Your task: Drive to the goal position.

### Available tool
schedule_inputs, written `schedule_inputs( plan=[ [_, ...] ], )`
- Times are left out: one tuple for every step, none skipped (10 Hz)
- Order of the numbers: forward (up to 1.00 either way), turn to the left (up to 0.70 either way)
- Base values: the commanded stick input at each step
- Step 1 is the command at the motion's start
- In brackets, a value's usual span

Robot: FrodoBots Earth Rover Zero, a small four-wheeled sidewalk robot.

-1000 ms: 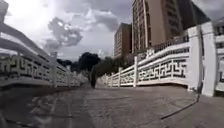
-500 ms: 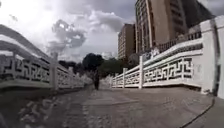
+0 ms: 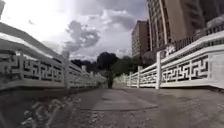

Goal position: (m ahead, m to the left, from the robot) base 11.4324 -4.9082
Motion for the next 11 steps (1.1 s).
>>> schedule_inputs(
  plan=[
    [0.45,0.0],
    [0.45,0.0],
    [0.45,0.0],
    [0.45,0.0],
    [0.45,0.0],
    [0.45,-0.27],
    [0.45,-0.15],
    [0.45,0.0],
    [0.45,0.0],
    [0.45,0.0],
    [0.45,0.0]
  ],
)
